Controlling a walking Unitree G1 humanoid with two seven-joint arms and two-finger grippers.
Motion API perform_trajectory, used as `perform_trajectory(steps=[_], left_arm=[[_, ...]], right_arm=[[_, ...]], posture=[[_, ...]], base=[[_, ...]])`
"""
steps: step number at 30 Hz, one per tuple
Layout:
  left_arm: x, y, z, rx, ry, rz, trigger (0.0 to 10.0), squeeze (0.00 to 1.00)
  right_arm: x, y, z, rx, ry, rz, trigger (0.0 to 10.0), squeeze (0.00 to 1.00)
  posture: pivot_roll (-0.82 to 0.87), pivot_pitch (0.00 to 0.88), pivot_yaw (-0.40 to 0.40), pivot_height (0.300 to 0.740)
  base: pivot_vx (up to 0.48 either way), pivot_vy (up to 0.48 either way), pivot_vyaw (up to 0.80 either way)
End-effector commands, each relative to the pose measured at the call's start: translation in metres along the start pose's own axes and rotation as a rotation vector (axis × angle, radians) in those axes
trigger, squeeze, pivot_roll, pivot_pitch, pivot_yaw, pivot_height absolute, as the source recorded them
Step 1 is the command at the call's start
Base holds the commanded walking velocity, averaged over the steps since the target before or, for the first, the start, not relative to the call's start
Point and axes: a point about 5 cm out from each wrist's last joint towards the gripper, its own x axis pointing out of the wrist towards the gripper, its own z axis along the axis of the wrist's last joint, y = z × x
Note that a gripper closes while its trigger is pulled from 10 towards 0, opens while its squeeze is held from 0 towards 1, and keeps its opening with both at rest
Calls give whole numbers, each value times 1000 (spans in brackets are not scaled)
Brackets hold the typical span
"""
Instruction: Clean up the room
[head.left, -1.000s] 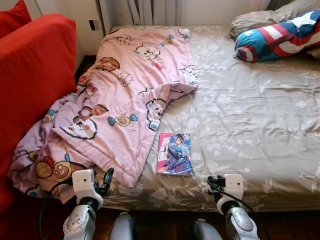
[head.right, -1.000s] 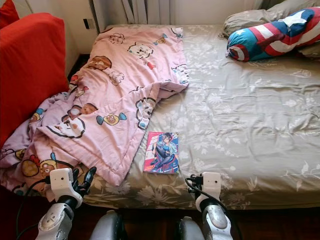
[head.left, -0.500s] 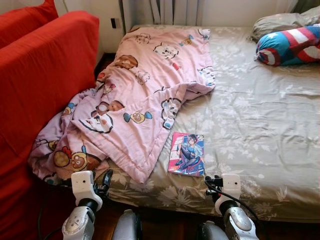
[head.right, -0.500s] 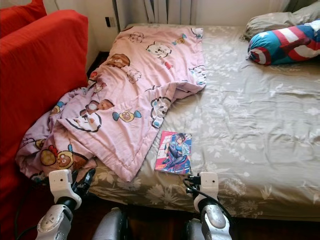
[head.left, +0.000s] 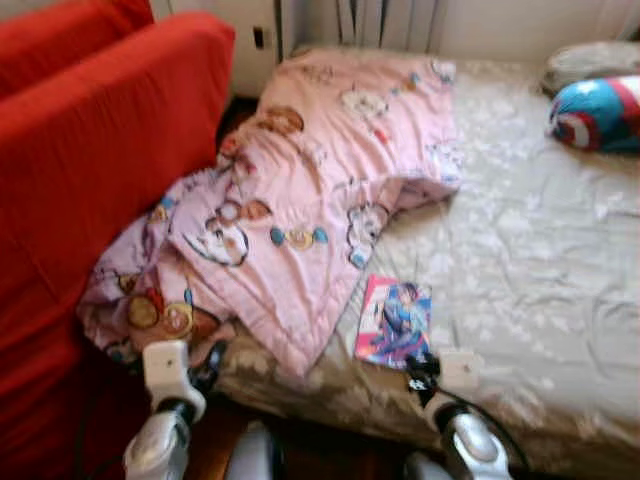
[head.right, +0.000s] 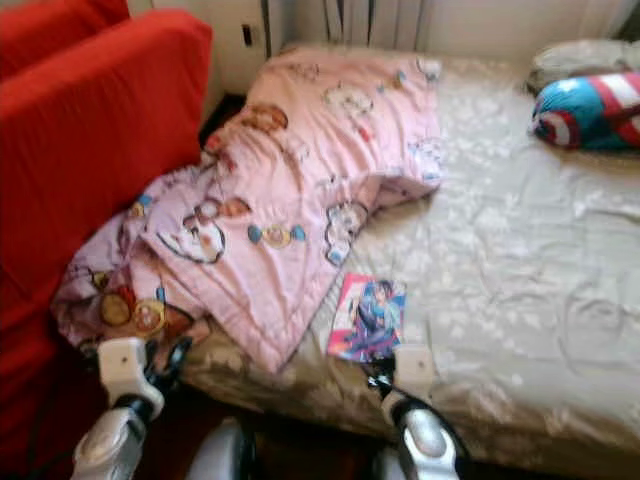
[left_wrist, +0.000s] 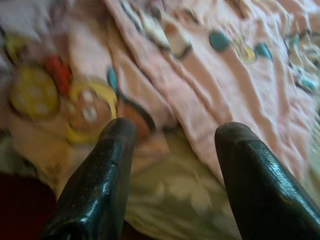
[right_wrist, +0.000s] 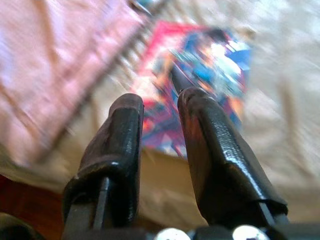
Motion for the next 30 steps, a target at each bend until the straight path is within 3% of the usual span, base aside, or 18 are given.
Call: perform_trajectory(steps=[1, 7, 15, 23, 30], left_arm=[[-1, -6, -6, -12, 22, -15, 10000, 0], [-1, -6, -5, -12, 20, -17, 10000, 0], [7, -15, 7, -13, -23, -38, 10000, 0], [13, -17, 22, -7, -67, -64, 10000, 0], [11, -17, 25, 3, -64, -70, 10000, 0]], right_arm=[[-8, -11, -10, 2, 34, -30, 10000, 0], [-8, -10, -10, 6, 37, -27, 10000, 0], [-6, -11, -15, 27, 102, -62, 10000, 0], [0, -4, -10, 35, 96, -50, 10000, 0], [-1, -2, -10, 44, 81, -46, 10000, 0]], posture=[[14, 163, 9, 646], [15, 165, 9, 646], [26, 196, 8, 646], [39, 226, 23, 646], [53, 266, 30, 616]], base=[[315, 0, 0], [316, 0, 0], [0, 0, 0], [0, 0, 0], [0, 0, 0]])
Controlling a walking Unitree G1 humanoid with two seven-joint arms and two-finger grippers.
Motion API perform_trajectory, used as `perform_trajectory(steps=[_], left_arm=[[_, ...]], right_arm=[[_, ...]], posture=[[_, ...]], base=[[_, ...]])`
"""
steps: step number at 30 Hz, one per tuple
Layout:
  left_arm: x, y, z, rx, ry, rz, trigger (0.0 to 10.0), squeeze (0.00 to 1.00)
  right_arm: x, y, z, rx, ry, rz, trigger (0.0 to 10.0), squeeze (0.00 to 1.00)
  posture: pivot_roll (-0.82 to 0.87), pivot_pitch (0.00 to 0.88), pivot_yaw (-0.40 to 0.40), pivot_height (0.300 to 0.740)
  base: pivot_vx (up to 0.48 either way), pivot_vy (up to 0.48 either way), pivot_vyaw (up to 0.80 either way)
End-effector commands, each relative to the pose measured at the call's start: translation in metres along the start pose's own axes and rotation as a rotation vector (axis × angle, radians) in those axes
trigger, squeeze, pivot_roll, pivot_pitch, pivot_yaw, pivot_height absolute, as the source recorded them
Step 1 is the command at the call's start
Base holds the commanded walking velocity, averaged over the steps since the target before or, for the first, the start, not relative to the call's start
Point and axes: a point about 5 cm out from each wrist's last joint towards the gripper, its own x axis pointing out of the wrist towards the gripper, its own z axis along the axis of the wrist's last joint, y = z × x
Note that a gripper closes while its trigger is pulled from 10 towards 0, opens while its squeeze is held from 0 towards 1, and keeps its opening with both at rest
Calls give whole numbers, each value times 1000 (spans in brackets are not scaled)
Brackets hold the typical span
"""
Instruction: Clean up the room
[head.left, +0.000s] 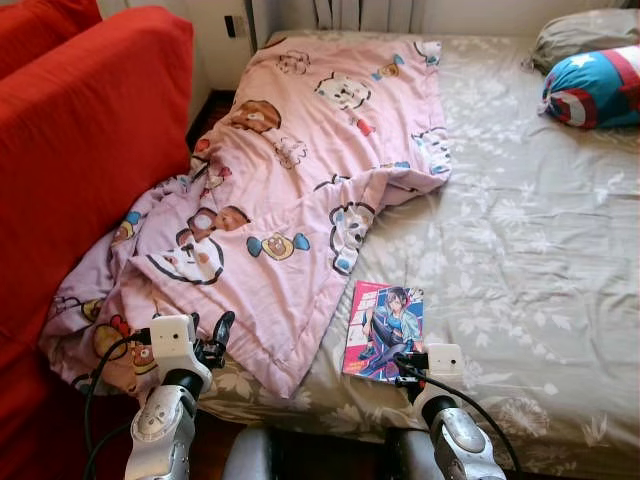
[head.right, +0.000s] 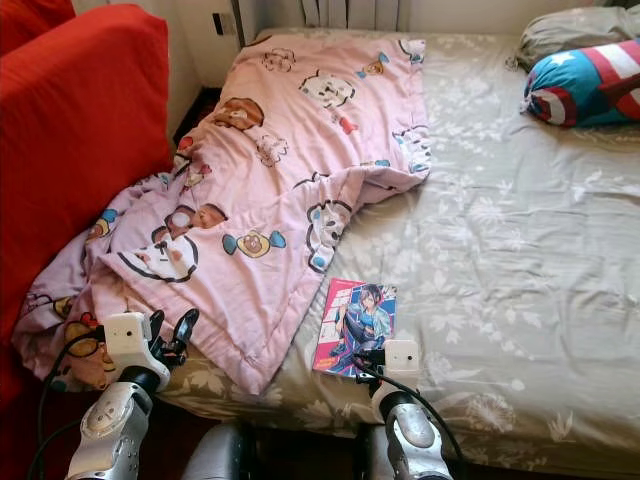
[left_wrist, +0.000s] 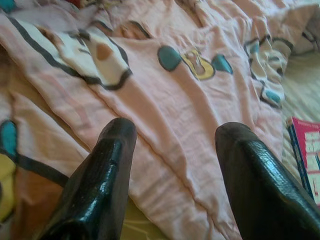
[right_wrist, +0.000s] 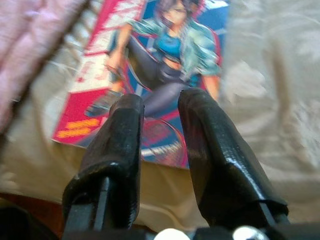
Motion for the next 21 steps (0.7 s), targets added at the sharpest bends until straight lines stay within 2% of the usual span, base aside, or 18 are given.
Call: perform_trajectory(steps=[1, 6, 11, 12, 13, 14, 18, 19, 20, 21], left_arm=[[-4, 1, -2, -3, 16, -1, 10000, 0], [-10, 0, -2, 8, 22, -7, 10000, 0], [-18, 3, -2, 20, 27, -5, 10000, 0], [-22, 4, -1, 26, 31, -3, 10000, 0], [-23, 5, -1, 28, 33, -3, 10000, 0], [-24, 6, 0, 31, 34, -2, 10000, 0], [-32, 10, 2, 43, 42, 3, 10000, 0], [-33, 11, 2, 52, 47, 1, 10000, 0], [-35, 12, 2, 62, 50, -1, 10000, 0], [-36, 12, 1, 68, 53, -1, 10000, 0]], right_arm=[[-5, -3, -8, 20, 16, -17, 10000, 0], [-4, -5, -7, 34, 15, -40, 10000, 0], [0, -6, 0, 96, -2, -69, 10000, 0], [2, -6, 3, 128, -12, -70, 10000, 878], [3, -6, 5, 145, -18, -69, 10000, 878], [4, -6, 7, 153, -23, -71, 10000, 1000], [7, -7, 13, 176, -37, -95, 10000, 1000], [8, -7, 15, 183, -43, -94, 10000, 275], [9, -7, 16, 190, -48, -91, 10000, 0], [10, -7, 18, 193, -50, -90, 10000, 0]], posture=[[53, 266, 30, 616], [77, 296, 38, 616], [101, 323, 51, 616], [117, 336, 59, 616], [117, 336, 59, 616], [124, 341, 61, 616], [145, 356, 72, 616], [148, 358, 75, 616], [153, 363, 79, 616], [156, 365, 80, 616]], base=[[0, 0, 0], [0, 0, 0], [0, 0, 0], [0, 0, 0], [0, 0, 0], [0, 0, 0], [0, 0, 0], [0, 0, 0], [0, 0, 0], [0, 0, 0]])
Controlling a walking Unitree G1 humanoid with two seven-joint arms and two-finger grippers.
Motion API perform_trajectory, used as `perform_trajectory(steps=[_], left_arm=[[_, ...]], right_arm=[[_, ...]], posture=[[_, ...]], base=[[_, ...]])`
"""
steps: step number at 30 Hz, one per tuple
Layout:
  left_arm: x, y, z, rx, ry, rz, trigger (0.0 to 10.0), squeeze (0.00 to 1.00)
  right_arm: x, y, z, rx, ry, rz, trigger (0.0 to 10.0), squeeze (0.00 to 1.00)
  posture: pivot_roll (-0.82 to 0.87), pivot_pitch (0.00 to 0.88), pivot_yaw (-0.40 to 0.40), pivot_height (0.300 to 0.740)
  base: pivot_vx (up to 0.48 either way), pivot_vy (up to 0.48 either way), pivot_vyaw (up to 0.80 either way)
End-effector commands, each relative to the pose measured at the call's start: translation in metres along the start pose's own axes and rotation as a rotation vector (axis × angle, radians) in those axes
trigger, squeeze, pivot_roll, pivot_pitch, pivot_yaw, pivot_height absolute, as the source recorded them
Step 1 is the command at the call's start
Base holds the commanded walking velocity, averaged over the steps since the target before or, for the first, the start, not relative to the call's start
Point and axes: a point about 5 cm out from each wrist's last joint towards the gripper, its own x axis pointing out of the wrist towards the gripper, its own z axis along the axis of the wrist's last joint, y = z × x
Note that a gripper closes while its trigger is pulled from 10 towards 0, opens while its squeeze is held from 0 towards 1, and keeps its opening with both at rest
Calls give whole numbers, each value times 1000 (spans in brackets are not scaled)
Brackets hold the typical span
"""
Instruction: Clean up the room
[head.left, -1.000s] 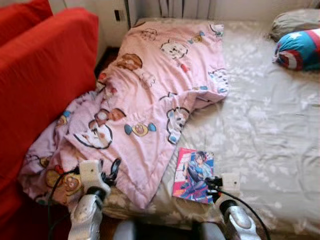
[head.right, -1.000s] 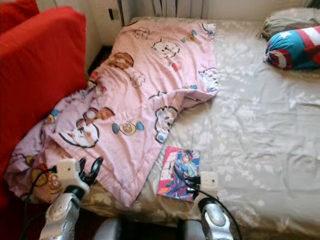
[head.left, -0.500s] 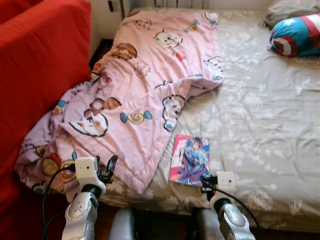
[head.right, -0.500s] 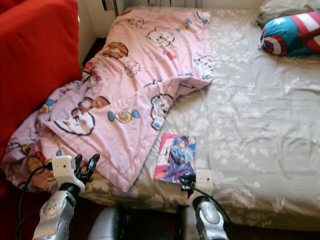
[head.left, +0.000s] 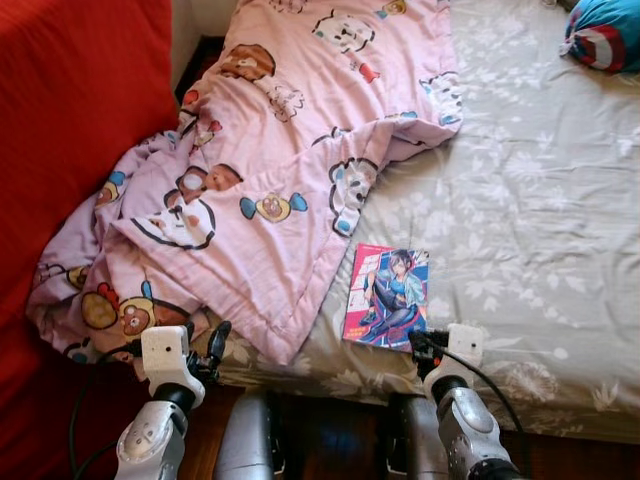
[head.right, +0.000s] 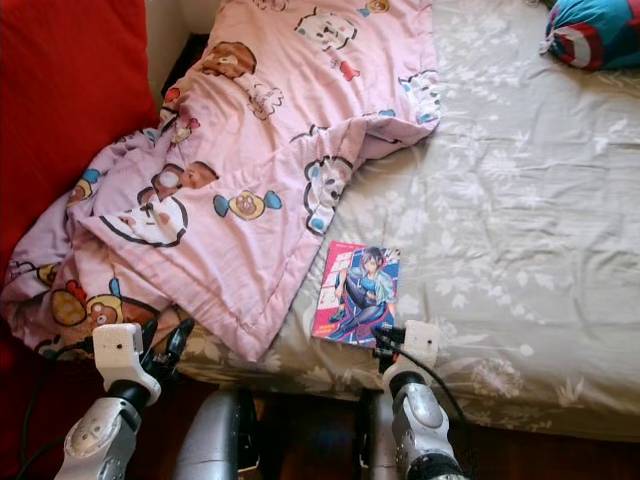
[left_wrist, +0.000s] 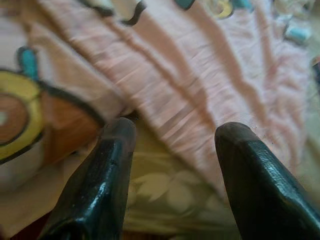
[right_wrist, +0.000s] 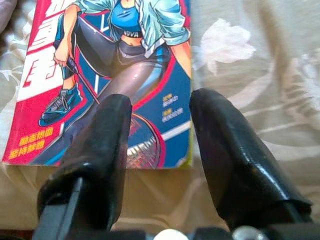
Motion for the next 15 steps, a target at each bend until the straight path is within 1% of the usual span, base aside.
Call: perform_trajectory(steps=[1, 5, 8, 11, 15], left_arm=[[-9, 5, -8, 9, 44, 12, 10000, 0], [-19, 7, -6, 24, 61, 16, 10000, 0], [-22, 6, -4, 35, 65, 7, 10000, 0], [-25, 7, -6, 44, 76, 5, 10000, 0], [-26, 8, -6, 50, 81, 3, 10000, 0]], right_arm=[[-4, -1, -11, 27, 51, -14, 10000, 0], [-3, -2, -9, 61, 40, -15, 10000, 0], [-3, -3, -8, 74, 25, -14, 10000, 0], [-4, -8, -4, 101, -17, -31, 10000, 0], [-4, -8, -5, 96, -12, -34, 10000, 0]], posture=[[156, 365, 80, 616], [175, 380, 89, 616], [182, 389, 94, 616], [181, 392, 97, 616], [178, 394, 99, 616]], base=[[0, 0, 0], [0, 0, 0], [0, 0, 0], [0, 0, 0], [0, 0, 0]])
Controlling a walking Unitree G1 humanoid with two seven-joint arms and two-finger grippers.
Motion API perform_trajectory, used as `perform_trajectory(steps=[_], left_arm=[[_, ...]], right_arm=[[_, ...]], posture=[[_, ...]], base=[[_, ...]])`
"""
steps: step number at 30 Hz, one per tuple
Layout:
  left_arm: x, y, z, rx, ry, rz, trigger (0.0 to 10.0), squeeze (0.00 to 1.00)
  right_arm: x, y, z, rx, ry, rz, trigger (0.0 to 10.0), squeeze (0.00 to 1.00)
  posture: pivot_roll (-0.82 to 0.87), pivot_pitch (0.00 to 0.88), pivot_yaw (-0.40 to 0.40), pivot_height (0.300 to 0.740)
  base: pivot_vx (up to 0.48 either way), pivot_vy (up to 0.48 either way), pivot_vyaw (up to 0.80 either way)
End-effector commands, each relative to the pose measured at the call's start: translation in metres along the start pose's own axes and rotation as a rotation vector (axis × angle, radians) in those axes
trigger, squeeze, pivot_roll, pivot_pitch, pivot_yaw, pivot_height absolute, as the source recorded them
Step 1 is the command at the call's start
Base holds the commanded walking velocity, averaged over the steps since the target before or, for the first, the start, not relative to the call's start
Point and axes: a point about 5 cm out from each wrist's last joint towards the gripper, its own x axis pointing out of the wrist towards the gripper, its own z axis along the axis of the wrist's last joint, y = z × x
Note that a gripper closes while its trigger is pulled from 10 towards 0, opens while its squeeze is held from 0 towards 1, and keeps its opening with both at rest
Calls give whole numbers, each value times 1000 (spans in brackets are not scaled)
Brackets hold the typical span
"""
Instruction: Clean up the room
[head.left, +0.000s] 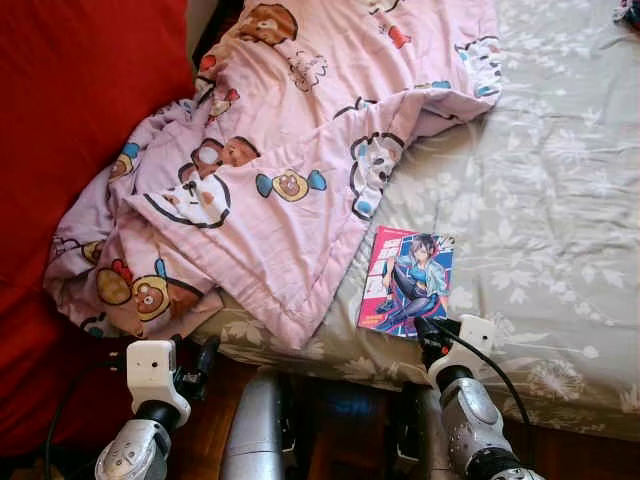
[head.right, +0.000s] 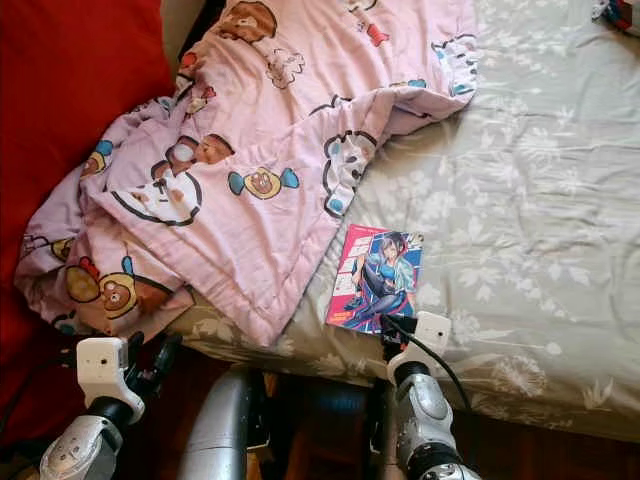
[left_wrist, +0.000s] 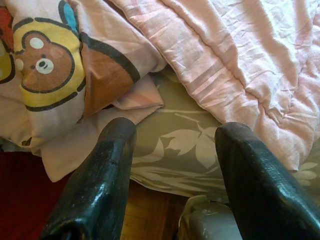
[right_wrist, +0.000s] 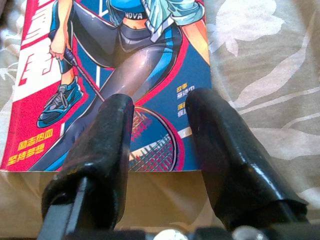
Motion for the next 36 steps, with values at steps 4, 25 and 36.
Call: perform_trajectory(steps=[4, 25, 36], left_arm=[[-9, 3, -4, 28, 49, 0, 10000, 0], [-6, 2, -2, 51, 53, -11, 10000, 0], [-4, -1, 2, 61, 37, -19, 10000, 0]], right_arm=[[-9, -6, -13, 34, 18, -25, 10000, 0], [-15, -15, -20, 98, 29, -58, 10000, 0], [-20, -25, -31, 282, 99, -79, 10000, 0]], posture=[[180, 393, 103, 616], [169, 373, 101, 616], [176, 371, 103, 616]], base=[[0, 0, 0], [0, 0, 0], [0, 0, 0]])
